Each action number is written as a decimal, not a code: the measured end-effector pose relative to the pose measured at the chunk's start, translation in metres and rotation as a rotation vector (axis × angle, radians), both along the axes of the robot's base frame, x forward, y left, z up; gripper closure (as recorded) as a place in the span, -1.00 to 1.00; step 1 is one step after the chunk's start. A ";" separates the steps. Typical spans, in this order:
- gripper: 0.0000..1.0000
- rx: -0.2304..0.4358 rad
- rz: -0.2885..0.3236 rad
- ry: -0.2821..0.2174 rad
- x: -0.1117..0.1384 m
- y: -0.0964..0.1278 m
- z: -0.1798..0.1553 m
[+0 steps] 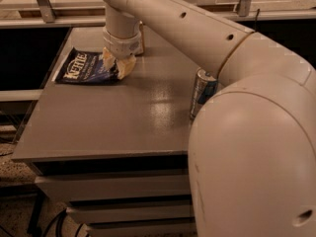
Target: Move blue chip bag near redbull can
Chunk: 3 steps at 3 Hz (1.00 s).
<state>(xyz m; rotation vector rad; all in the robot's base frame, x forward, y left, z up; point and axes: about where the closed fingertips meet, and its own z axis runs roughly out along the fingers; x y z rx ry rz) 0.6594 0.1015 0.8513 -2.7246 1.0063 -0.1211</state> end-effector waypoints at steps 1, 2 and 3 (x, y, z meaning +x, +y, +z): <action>1.00 0.015 -0.013 -0.014 -0.002 -0.005 0.002; 1.00 0.021 -0.021 -0.033 -0.004 -0.009 0.010; 1.00 0.019 -0.021 -0.050 -0.009 -0.013 0.022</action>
Offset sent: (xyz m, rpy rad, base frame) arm -0.0088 -0.0165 0.0251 0.0268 -0.0597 -0.0331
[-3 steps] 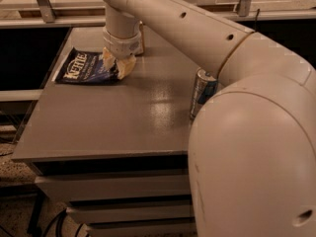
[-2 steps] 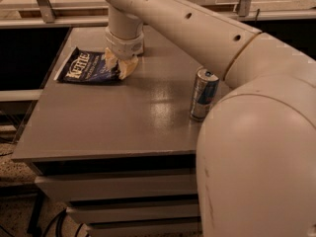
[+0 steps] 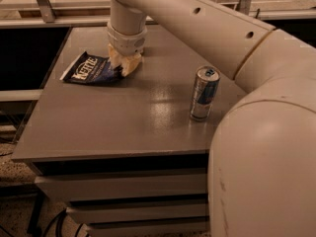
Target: Move blue chip bag near redbull can
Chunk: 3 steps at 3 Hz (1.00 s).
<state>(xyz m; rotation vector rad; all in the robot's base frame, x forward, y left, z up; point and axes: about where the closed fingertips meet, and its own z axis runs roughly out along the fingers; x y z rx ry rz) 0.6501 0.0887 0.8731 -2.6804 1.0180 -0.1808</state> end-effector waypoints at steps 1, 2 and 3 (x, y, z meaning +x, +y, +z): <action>1.00 -0.013 -0.003 -0.008 -0.005 -0.007 0.011; 1.00 -0.030 -0.020 -0.015 -0.005 -0.021 0.024; 1.00 -0.045 -0.049 -0.023 -0.004 -0.037 0.034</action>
Offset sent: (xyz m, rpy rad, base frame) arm -0.0086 -0.0407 0.0432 -0.0556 -0.0199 -0.0434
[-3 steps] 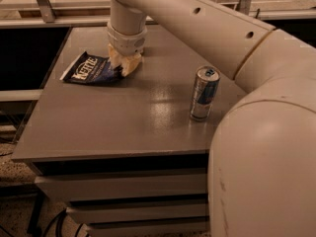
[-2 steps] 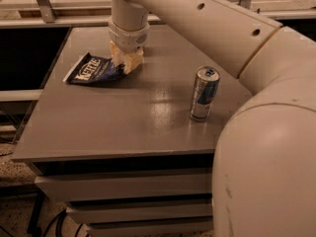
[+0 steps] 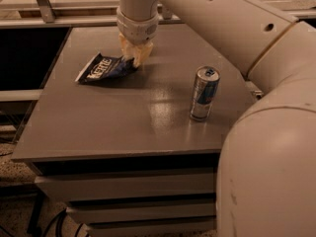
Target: Move blue chip bag near redbull can
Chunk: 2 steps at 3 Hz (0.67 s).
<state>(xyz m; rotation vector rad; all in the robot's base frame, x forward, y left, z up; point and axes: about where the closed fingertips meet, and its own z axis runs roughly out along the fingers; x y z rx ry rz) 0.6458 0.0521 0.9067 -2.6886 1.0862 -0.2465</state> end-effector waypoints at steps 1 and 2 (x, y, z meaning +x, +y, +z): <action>1.00 -0.014 -0.036 0.005 -0.001 -0.022 0.005; 1.00 -0.022 -0.068 0.017 -0.003 -0.045 0.006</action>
Offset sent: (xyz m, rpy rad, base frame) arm -0.0112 -0.0775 0.0096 -0.0436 0.0469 -0.1126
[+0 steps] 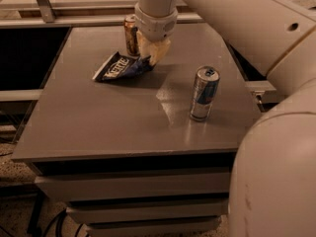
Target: Move blue chip bag near redbull can
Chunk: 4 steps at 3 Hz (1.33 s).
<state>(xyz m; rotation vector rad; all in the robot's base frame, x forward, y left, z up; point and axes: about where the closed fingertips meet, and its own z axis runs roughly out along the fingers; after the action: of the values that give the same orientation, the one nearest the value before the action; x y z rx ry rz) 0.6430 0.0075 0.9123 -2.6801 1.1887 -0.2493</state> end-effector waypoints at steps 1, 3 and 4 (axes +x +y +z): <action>1.00 -0.004 -0.026 0.015 -0.005 -0.021 0.001; 1.00 -0.027 -0.102 0.043 -0.015 -0.058 0.002; 1.00 0.002 -0.173 0.055 -0.036 -0.078 0.006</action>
Offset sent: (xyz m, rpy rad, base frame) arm -0.0248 -0.0718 0.0016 -0.0570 0.0874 -0.1052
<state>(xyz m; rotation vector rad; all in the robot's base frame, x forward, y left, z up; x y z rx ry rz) 0.6071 -0.0702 0.9181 -2.6004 1.4389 -0.2011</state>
